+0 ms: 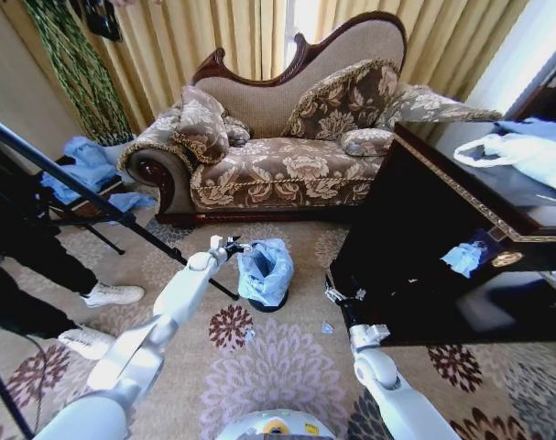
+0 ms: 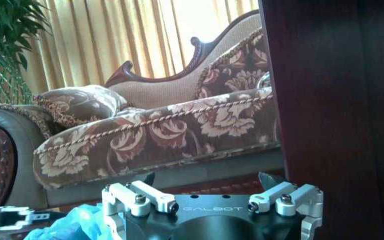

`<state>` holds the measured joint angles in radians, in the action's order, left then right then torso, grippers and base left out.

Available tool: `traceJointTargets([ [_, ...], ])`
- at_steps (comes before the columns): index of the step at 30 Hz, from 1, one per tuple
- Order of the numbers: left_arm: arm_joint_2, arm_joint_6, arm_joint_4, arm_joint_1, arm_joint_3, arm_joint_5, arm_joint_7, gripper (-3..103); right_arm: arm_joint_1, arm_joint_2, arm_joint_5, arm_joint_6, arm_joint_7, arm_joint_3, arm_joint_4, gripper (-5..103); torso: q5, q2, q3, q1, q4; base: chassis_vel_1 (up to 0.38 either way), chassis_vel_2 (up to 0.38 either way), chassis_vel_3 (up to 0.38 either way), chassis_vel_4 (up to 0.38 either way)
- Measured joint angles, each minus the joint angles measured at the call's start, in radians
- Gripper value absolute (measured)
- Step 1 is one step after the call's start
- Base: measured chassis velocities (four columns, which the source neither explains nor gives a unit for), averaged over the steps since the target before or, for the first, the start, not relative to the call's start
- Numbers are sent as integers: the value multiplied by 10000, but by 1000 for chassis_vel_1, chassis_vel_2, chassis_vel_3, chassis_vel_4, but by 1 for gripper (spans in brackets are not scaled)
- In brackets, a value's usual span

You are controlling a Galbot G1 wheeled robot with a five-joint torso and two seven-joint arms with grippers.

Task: Place a garbage bag over the trash bin.

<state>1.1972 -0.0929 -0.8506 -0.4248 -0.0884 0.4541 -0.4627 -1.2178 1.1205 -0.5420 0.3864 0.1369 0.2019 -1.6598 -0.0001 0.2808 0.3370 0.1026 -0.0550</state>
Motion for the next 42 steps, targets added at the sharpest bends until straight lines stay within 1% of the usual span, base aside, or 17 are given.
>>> traceJointTargets([
  [3,-221,-136,-575,-383,-140,285,167,100,52,14,-106,-131,1,-84,-45,100,-2,0,0,0,-2,0,0,0,0],
  [5,-554,-795,-2151,-1072,-336,882,1356,100,441,132,-547,-554,-21,-362,-15,100,0,0,0,0,1,0,0,0,0],
  [6,-554,-795,-2151,-1072,-336,882,1356,100,441,132,-547,-554,-21,-362,-15,100,0,0,0,0,1,0,0,0,0],
  [7,-604,-1219,-2802,-1272,-373,1236,2403,100,666,192,-750,-724,-74,-404,107,100,2,0,0,-1,5,0,0,0,0],
  [8,-604,-1219,-2802,-1272,-373,1236,2403,100,666,192,-750,-724,-74,-404,107,100,2,0,0,-1,5,0,0,0,0],
  [11,-788,-2795,-4491,-1477,-375,2474,4988,100,1606,286,-1578,-1311,-114,-521,739,100,2,-2,1,1,-8,0,0,0,0],
  [12,-788,-2795,-4491,-1477,-375,2474,4988,100,1606,286,-1578,-1311,-114,-521,739,100,2,-2,1,1,-8,0,0,0,0],
  [15,-951,-3457,-5117,-1504,-362,2959,5780,100,1879,248,-1990,-1634,-114,-594,830,100,2,-2,1,1,-1,0,0,0,0],
  [16,-1143,-4439,-6179,-1535,-299,3749,7193,100,2422,92,-2981,-2269,-68,-878,987,100,0,-2,1,0,1,0,0,0,0],
  [18,-1311,-5290,-7411,-1777,-344,4753,8746,100,3239,61,-3580,-2584,24,-1552,1568,100,2,-2,1,0,-7,0,0,0,0],
  [19,-1404,-5473,-8004,-1975,-366,5131,9470,100,3753,128,-3788,-2722,10,-1935,1988,100,5,-2,1,0,-5,0,0,0,0],
  [20,-1404,-5473,-8004,-1975,-366,5131,9470,100,3753,128,-3788,-2722,10,-1935,1988,100,5,-2,1,0,-5,0,0,0,0],
  [23,-1704,-5591,-9277,-2578,-372,5680,10722,100,5004,492,-4345,-3046,-6,-2836,3039,100,-2,-2,1,0,5,0,0,0,0],
  [24,-1704,-5591,-9277,-2578,-372,5680,10722,100,5004,492,-4345,-3046,-6,-2836,3039,100,-2,-2,1,0,5,0,0,0,0],
  [28,-2008,-5396,-10206,-3241,-401,5847,11716,100,6023,1231,-4695,-3372,-36,-3369,4192,100,-3,-2,1,1,-4,0,0,0,0],
  [31,-2080,-5383,-10461,-3555,-553,5824,11928,100,6387,1591,-4860,-3589,-68,-3574,4678,100,-1,-2,1,1,-1,0,0,0,0],
  [42,-2010,-5029,-10786,-4270,-842,4927,11574,100,8361,3157,-5249,-4479,523,-3995,7274,101,-1,-2,1,1,0,0,0,0,0],
])
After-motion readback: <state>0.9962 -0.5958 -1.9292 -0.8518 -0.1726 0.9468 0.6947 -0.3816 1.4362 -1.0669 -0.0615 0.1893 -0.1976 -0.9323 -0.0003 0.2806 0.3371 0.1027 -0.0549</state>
